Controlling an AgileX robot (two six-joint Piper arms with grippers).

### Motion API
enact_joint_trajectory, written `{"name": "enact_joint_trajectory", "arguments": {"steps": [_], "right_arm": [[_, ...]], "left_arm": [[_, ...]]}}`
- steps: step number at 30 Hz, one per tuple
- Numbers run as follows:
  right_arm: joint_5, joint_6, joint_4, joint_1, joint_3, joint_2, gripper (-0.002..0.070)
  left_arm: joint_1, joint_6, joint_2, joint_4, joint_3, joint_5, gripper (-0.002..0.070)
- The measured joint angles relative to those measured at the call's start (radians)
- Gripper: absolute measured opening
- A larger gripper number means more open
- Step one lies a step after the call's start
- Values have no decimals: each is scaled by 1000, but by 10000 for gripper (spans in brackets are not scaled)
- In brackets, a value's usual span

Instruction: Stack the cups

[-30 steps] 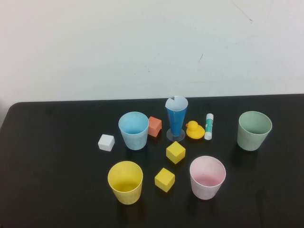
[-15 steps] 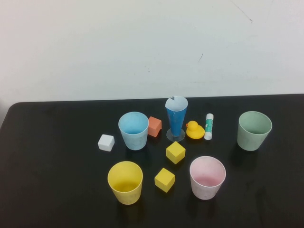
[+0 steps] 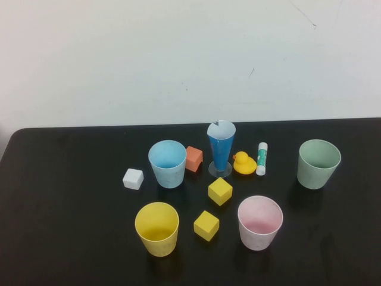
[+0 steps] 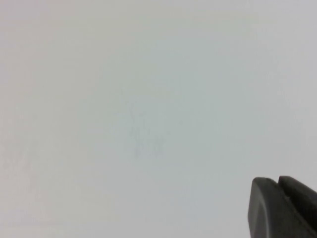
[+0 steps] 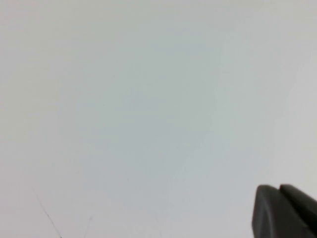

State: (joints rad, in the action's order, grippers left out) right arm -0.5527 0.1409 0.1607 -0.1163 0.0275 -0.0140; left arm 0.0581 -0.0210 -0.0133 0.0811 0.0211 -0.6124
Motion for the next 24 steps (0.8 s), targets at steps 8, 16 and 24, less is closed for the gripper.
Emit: {"name": "enact_joint_trajectory", "arguments": {"steps": [8,16,24], "right_arm": [[19,1,-32,0,-25,0,-3],[368,2,57,0,-223,0,-3],[850,2,47,0,-434,100,-3]], "left_arm": [[0,-10,0,107,0,-28,-2],[0,-56,64,206,-227,248,-2],[0,-181,394,202,-614,734,-2]]}}
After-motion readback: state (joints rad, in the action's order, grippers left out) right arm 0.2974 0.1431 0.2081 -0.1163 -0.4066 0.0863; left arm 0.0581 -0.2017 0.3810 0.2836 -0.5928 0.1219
